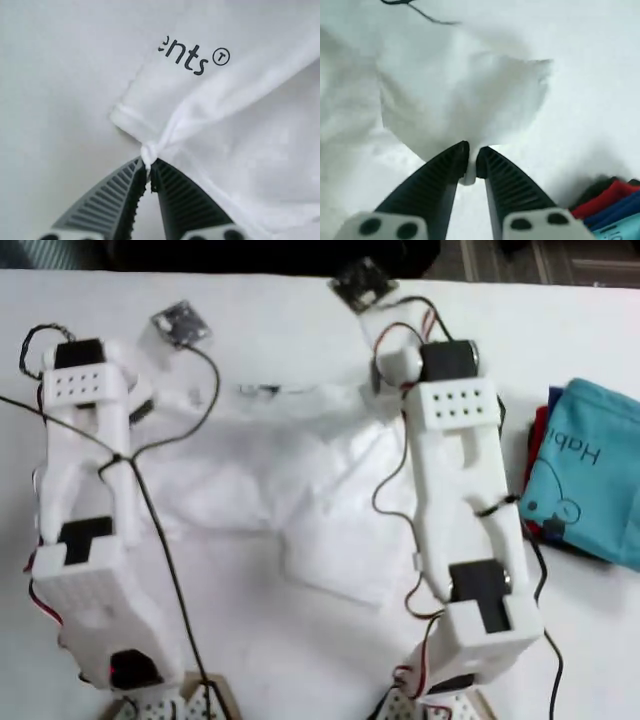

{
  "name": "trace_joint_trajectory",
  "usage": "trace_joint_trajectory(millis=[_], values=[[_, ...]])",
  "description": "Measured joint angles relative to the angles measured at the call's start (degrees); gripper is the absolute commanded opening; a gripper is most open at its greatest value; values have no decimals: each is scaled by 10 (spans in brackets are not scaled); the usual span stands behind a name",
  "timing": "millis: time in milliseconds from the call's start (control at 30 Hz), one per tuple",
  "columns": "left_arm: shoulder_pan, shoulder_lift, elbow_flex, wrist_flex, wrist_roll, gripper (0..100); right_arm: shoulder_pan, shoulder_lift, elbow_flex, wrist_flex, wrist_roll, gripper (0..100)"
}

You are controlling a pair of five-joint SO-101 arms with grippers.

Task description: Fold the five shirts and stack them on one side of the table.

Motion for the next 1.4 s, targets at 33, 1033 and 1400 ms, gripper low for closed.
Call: trace_joint_trajectory(millis=[33,1033,1400], values=[[0,0,0,15,0,24,0,-2,0,28,0,19],[-32,0,42,171,-96,115,-59,-207,490,36,-11,57],[-36,-1,-12,235,-84,122,-84,-207,467,84,-54,498]])
